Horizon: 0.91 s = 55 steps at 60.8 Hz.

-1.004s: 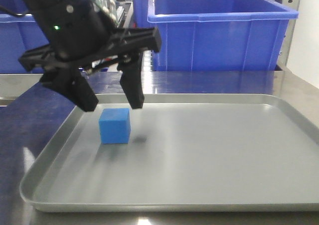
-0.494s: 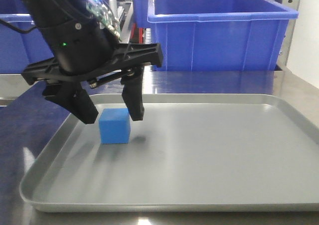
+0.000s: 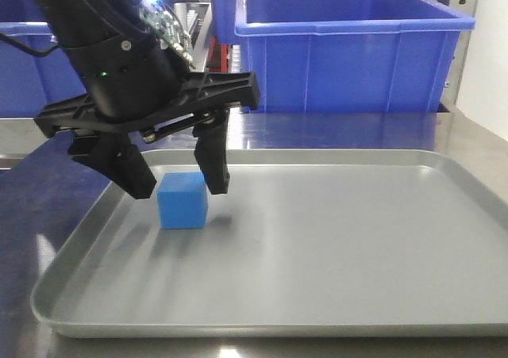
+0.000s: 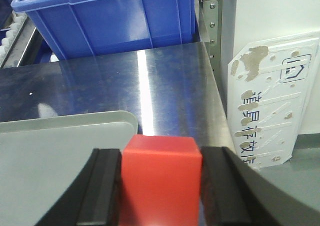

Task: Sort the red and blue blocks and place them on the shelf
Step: 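Close the left gripper on the blue cube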

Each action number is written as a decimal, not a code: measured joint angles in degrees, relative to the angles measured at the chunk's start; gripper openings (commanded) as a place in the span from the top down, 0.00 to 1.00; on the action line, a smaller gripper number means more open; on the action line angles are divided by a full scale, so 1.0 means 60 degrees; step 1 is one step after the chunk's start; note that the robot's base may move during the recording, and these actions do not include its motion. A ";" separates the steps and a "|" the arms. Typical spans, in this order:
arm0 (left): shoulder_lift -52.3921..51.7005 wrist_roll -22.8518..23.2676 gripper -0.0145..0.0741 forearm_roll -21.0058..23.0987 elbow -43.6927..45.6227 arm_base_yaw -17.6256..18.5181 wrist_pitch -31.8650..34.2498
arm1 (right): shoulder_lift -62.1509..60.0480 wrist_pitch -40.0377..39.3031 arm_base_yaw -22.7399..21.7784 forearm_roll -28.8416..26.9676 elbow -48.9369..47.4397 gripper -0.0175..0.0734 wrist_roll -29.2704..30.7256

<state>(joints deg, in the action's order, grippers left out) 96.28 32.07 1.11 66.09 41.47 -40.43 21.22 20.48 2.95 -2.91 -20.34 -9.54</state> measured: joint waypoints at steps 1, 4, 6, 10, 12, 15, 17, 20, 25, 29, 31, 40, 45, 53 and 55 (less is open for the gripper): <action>0.0000 0.0000 0.27 0.0000 0.0000 0.0000 0.0000 | 0.0000 0.0000 0.0000 0.0000 0.0000 0.73 0.0000; 0.0000 0.0000 0.27 0.0000 0.0000 0.0000 0.0000 | 0.0000 0.0000 0.0000 0.0000 0.0000 0.73 0.0000; 0.0000 0.0000 0.27 0.0000 0.0000 0.0000 0.0000 | 0.0000 0.0000 0.0000 0.0000 0.0000 0.73 0.0000; 0.0000 0.0000 0.27 0.0000 0.0000 0.0000 0.0000 | 0.0000 0.0000 0.0000 0.0000 0.0000 0.73 0.0000; 0.0000 0.0000 0.27 0.0000 0.0000 0.0000 0.0000 | 0.0000 0.0000 0.0000 0.0000 0.0000 0.73 0.0000; 0.0000 0.0000 0.27 -0.0014 0.0000 0.0000 0.0000 | 0.0000 0.0000 0.0000 0.0000 0.0000 0.73 0.0000; 0.0000 0.0000 0.27 -0.0036 0.0000 0.0000 0.0000 | 0.0000 0.0000 0.0000 0.0000 0.0000 0.73 0.0000; 0.0000 0.0000 0.27 -0.0100 0.0000 0.0000 0.0000 | 0.0000 0.0000 0.0000 0.0000 0.0000 0.73 0.0000; 0.0028 0.0000 0.27 -0.0184 0.0000 0.0000 0.0000 | 0.0000 0.0000 0.0000 0.0000 0.0000 0.73 0.0000; 0.0069 0.0000 0.27 -0.0184 0.0000 0.0000 0.0000 | 0.0000 0.0000 0.0000 0.0000 0.0000 0.73 0.0000; 0.0112 0.0000 0.27 -0.0184 0.0000 0.0000 0.0000 | 0.0000 0.0000 0.0000 0.0000 0.0000 0.73 0.0000; 0.0163 0.0017 0.27 -0.0237 0.0000 0.0000 0.0000 | 0.0000 0.0000 0.0000 0.0000 0.0000 0.73 0.0000; 0.0163 0.0017 0.27 -0.0237 0.0000 0.0000 0.0000 | 0.0000 0.0000 0.0000 0.0000 0.0000 0.73 0.0000; 0.0163 0.0017 0.27 -0.0237 0.0000 0.0000 0.0000 | 0.0000 0.0000 0.0000 0.0000 0.0000 0.73 0.0000; 0.0163 0.0017 0.27 -0.0237 0.0000 0.0000 0.0000 | 0.0000 0.0000 0.0000 0.0000 0.0000 0.73 0.0000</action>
<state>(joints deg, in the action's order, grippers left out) 97.26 32.17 -0.32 66.09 41.47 -40.43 21.22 20.48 2.95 -2.91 -20.34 -9.54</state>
